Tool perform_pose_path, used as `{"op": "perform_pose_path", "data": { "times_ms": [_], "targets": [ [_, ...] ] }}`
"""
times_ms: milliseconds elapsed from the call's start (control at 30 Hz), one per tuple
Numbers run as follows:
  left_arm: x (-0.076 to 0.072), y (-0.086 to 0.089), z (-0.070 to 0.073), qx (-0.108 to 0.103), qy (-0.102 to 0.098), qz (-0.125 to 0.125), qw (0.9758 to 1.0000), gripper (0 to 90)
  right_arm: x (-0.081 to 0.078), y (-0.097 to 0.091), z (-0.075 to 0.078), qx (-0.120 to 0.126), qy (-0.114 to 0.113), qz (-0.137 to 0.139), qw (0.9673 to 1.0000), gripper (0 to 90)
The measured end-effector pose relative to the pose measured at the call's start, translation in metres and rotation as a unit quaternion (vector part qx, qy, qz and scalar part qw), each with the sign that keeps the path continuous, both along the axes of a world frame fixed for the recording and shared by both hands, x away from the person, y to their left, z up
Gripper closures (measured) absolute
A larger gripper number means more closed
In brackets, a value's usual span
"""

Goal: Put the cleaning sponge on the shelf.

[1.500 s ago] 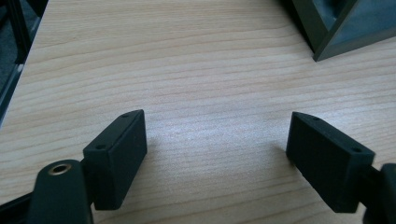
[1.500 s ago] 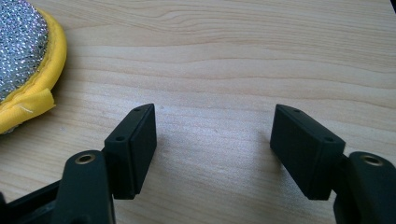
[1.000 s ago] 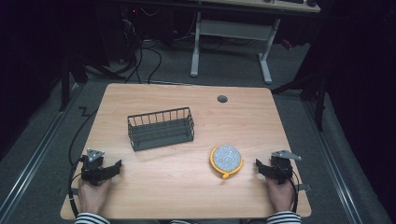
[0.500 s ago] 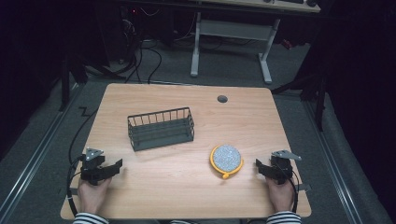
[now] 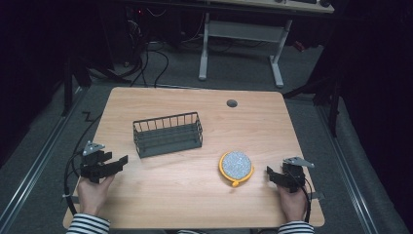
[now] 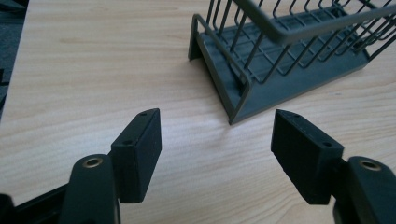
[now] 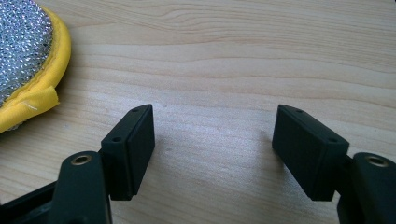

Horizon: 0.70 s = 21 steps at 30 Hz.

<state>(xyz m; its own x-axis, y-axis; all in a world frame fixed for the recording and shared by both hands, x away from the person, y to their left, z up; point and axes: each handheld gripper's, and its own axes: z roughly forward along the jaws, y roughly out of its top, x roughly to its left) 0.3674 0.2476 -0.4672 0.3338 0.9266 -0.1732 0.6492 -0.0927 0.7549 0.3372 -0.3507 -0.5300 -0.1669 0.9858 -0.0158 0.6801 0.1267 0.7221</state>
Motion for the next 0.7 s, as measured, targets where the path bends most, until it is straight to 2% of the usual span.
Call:
{"op": "perform_pose_path", "data": {
  "times_ms": [267, 400, 700],
  "targets": [
    [0.012, 0.000, 0.020, 0.001, -0.006, -0.005, 1.0000, 34.2, 0.000, 0.000, 0.000, 0.000, 0.000, 0.000, 1.0000, 29.7],
    [0.024, -0.006, 0.035, 0.005, -0.011, -0.018, 0.9998, 34.3, 0.000, 0.000, 0.000, 0.000, 0.000, 0.001, 1.0000, 29.8],
    [0.048, -0.023, 0.047, 0.020, -0.007, -0.032, 0.9993, 35.2, 0.000, 0.000, 0.000, 0.001, 0.000, 0.001, 1.0000, 29.7]
  ]
}}
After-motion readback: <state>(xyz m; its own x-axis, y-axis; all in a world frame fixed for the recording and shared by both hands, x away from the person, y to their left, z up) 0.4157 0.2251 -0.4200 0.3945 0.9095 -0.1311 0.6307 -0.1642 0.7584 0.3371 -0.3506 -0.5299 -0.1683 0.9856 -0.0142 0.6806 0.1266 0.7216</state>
